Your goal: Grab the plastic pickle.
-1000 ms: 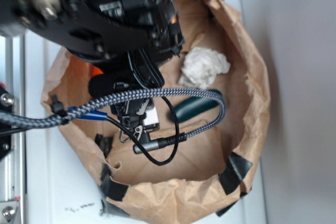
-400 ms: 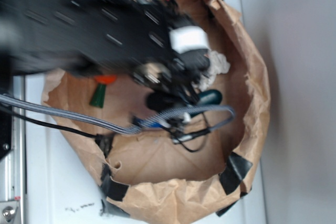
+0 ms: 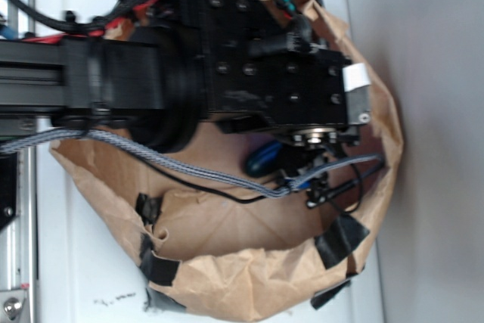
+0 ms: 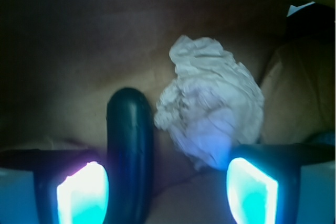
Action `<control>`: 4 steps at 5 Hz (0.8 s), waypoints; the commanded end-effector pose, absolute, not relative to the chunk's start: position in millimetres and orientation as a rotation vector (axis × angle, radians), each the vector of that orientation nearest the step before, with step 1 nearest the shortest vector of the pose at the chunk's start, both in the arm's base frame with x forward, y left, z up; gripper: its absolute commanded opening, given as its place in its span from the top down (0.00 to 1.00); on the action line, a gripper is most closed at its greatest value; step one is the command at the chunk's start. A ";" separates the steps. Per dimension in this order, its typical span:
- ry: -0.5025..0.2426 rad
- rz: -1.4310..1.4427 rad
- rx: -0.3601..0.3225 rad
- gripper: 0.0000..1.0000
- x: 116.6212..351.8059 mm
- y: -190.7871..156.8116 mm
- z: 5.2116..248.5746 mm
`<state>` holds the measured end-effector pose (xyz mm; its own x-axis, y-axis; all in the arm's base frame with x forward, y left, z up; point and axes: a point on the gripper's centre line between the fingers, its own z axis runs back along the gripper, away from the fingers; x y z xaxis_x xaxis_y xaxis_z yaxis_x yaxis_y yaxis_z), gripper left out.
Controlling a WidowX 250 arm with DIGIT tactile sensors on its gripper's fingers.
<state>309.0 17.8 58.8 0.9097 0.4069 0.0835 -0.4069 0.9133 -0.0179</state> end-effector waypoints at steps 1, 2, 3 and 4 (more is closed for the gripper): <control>-0.146 0.490 -0.024 0.00 321.7 16.5 68.6; -0.155 0.488 0.007 0.00 322.9 14.1 52.0; -0.154 0.465 0.045 0.00 319.8 10.1 41.2; -0.166 0.468 0.101 0.00 318.1 8.4 28.8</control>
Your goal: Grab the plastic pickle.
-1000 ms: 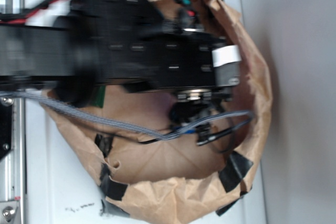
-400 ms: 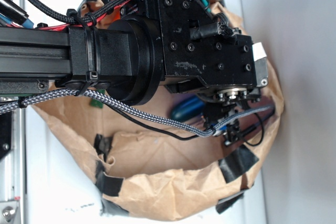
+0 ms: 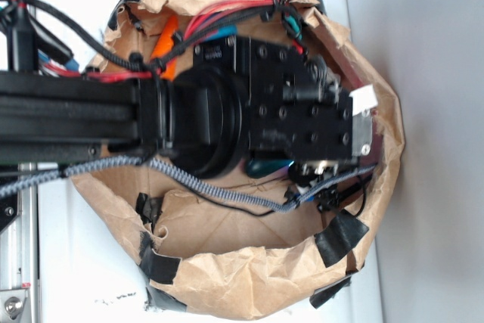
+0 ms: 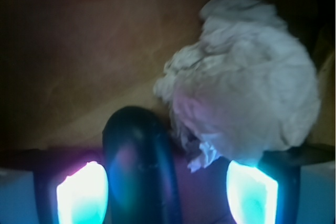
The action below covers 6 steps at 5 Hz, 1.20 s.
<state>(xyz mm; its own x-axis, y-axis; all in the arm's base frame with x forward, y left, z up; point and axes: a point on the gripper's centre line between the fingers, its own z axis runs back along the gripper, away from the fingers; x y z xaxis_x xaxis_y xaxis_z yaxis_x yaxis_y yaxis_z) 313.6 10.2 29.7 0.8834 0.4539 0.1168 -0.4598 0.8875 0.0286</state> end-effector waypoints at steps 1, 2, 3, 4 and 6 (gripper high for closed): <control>-0.179 0.483 0.129 1.00 316.1 9.0 21.8; -0.200 0.488 0.109 1.00 313.6 11.3 33.8; -0.207 0.472 0.097 1.00 313.6 16.3 43.9; -0.209 0.462 0.045 1.00 306.4 25.4 72.9; -0.209 0.477 0.049 1.00 273.6 32.9 166.3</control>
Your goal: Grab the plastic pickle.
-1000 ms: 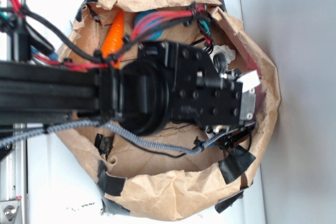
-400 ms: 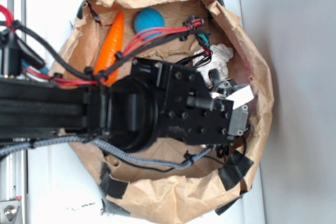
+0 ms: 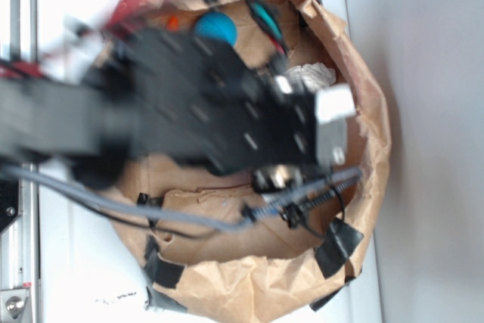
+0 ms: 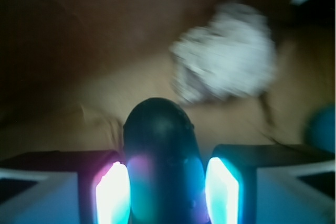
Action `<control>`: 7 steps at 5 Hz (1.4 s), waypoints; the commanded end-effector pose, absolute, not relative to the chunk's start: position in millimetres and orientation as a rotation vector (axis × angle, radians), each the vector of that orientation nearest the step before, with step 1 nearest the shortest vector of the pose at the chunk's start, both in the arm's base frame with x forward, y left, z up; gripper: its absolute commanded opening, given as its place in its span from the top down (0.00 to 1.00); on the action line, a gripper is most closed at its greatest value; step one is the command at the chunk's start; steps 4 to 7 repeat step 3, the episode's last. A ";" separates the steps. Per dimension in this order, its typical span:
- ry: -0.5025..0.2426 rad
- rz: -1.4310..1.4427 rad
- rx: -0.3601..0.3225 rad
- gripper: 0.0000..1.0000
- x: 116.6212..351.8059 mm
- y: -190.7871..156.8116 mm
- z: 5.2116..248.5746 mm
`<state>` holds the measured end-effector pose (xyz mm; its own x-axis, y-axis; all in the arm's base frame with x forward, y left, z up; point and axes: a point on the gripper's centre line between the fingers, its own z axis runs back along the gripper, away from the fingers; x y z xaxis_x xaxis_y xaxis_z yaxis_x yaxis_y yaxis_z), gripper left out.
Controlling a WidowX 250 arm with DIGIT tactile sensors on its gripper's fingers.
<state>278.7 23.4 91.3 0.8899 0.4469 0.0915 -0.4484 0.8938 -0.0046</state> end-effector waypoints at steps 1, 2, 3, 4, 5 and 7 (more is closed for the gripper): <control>-0.184 0.466 0.046 1.00 260.5 35.4 192.5; -0.235 0.446 0.026 1.00 247.4 34.6 215.1; -0.270 0.447 0.082 1.00 242.8 26.5 217.0; -0.270 0.447 0.082 1.00 242.8 26.5 217.0; -0.270 0.447 0.082 1.00 242.8 26.5 217.0; -0.270 0.447 0.082 1.00 242.8 26.5 217.0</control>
